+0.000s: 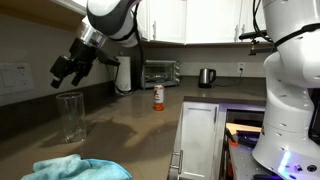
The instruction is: Slide the glass forward
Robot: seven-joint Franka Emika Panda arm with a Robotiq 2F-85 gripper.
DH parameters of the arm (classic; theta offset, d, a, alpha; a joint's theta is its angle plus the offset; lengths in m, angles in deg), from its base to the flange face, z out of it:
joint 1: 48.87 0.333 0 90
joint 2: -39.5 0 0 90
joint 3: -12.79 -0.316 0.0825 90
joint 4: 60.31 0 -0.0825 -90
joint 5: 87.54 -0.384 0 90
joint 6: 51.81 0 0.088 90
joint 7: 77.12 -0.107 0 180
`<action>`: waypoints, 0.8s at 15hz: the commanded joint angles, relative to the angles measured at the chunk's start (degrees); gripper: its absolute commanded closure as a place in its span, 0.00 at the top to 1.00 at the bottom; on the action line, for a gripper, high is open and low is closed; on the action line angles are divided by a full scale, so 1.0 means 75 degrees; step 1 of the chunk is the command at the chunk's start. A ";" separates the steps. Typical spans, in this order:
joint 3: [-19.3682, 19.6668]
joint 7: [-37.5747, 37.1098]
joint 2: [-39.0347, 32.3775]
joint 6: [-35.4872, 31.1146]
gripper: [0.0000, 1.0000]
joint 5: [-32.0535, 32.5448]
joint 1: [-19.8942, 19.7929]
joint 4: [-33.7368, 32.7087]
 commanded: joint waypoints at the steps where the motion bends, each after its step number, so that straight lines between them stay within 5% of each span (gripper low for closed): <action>1: 0.0007 -0.0037 -0.0005 0.0005 1.00 0.0030 0.0013 -0.0011; 12: 0.0191 -0.0527 -0.0223 -0.0013 1.00 0.0653 0.0478 -0.0048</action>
